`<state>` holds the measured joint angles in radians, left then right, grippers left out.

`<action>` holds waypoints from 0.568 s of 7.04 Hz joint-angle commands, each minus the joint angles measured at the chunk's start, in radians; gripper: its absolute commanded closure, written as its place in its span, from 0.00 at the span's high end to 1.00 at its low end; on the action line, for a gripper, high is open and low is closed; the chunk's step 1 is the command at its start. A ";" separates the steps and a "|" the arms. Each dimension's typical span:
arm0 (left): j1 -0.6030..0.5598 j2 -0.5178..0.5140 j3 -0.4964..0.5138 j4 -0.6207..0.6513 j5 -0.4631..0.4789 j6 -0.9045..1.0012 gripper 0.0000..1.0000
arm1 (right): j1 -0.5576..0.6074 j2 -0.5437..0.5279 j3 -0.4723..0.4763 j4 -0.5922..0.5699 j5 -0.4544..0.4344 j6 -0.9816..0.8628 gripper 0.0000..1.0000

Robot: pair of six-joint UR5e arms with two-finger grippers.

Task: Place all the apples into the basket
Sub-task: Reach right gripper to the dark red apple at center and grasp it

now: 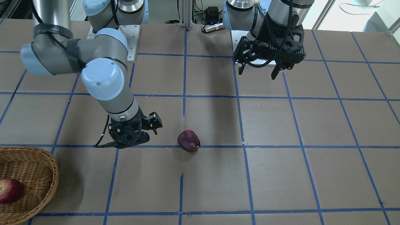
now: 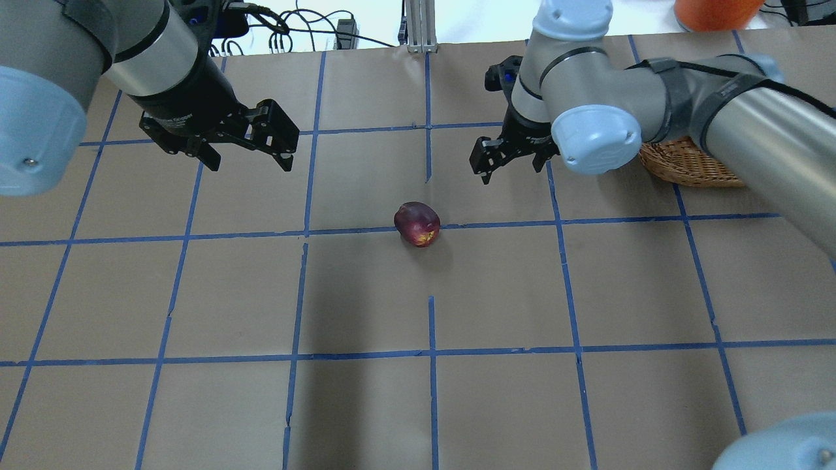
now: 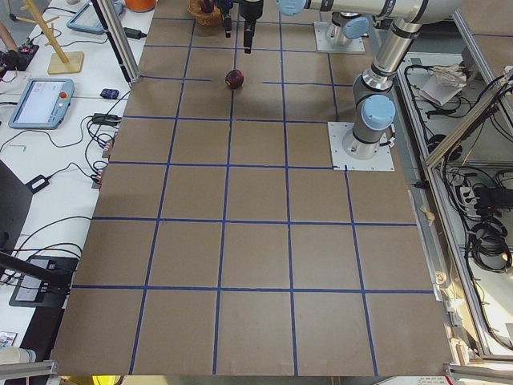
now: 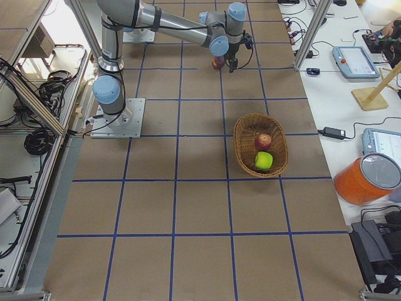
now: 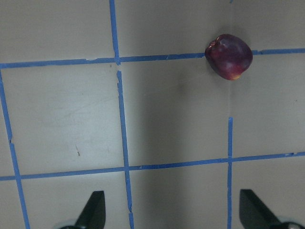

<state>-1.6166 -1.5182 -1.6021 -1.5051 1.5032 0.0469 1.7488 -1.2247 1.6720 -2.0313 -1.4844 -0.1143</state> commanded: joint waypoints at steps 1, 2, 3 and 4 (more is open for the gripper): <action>0.003 0.004 0.001 -0.021 0.070 -0.063 1.00 | 0.110 0.054 0.025 -0.122 0.001 0.004 1.00; 0.003 0.000 0.017 -0.064 0.078 -0.137 1.00 | 0.129 0.085 0.023 -0.180 0.027 0.004 1.00; 0.003 0.000 0.014 -0.063 0.078 -0.137 1.00 | 0.147 0.108 0.025 -0.228 0.048 0.007 1.00; 0.003 0.001 0.004 -0.057 0.074 -0.136 1.00 | 0.170 0.137 0.025 -0.254 0.049 0.007 1.00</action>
<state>-1.6137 -1.5178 -1.5912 -1.5608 1.5773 -0.0795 1.8907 -1.1229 1.6958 -2.2397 -1.4460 -0.1084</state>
